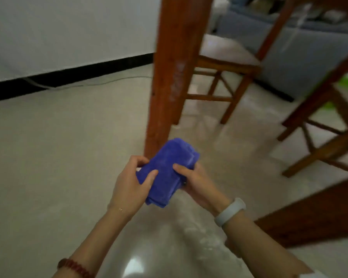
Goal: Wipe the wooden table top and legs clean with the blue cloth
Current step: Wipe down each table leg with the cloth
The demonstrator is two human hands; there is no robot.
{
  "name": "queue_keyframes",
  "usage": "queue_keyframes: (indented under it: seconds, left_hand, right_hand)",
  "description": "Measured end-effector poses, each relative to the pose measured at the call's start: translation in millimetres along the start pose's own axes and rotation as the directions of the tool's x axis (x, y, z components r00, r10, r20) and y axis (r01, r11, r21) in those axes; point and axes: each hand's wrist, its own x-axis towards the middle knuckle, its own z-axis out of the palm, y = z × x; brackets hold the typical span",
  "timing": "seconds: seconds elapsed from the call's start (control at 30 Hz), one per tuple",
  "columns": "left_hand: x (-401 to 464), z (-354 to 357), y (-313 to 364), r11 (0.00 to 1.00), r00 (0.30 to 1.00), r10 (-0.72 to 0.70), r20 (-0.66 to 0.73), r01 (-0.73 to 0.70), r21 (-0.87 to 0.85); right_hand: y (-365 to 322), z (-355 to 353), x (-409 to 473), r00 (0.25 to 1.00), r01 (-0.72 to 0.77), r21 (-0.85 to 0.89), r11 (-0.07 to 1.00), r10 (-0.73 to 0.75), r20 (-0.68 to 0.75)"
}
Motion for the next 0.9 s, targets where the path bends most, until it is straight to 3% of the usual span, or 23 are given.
queue_keyframes:
  seconds: [0.1,0.2,0.33,0.43,0.53,0.67,0.77,0.83,0.9]
  left_hand:
    - [14.9,62.6,38.2,0.983,0.984,0.095,0.152,-0.069,-0.168]
    - [13.2,118.0,75.3,0.934,0.938,0.131,0.322,-0.008,-0.357]
    - [-11.3,156.8,110.3,0.837,0.82,0.248,0.516,0.086,-0.54]
    - [-22.8,163.5,129.2,0.783,0.831,0.262,0.491,0.115,-0.611]
    - [-16.9,161.8,141.8,0.699,0.856,0.239,0.457,0.175,-0.694]
    - [-7.2,150.9,145.1,0.683,0.825,0.262,0.5,0.207,-0.7]
    - [1.1,136.8,137.9,0.698,0.791,0.229,0.568,0.273,-0.662]
    - [6.8,125.1,137.2,0.732,0.77,0.207,0.603,0.287,-0.618]
    - [16.7,116.6,147.4,0.771,0.785,0.203,0.586,0.241,-0.59]
  right_hand:
    - [-29.7,-60.7,-30.7,0.946,0.192,-0.205,0.96,-0.236,-0.22]
    - [-56.8,-103.5,-76.1,0.8,0.313,-0.44,0.842,-0.483,-0.356]
    - [-73.3,-120.0,-130.5,0.629,0.213,-0.686,0.695,-0.635,-0.448]
    - [-83.0,-108.0,-159.3,0.533,0.205,-0.751,0.628,-0.715,-0.453]
    - [-93.3,-87.5,-170.5,0.521,0.229,-0.814,0.533,-0.774,-0.36]
    - [-99.3,-77.3,-154.6,0.446,0.165,-0.84,0.516,-0.799,-0.403]
    - [-93.2,-74.7,-144.3,0.498,0.111,-0.828,0.55,-0.752,-0.432]
    - [-89.9,-71.2,-145.7,0.533,0.079,-0.889,0.452,-0.773,-0.345]
    - [-92.4,-74.0,-156.7,0.507,0.026,-0.966,0.256,-0.837,-0.208]
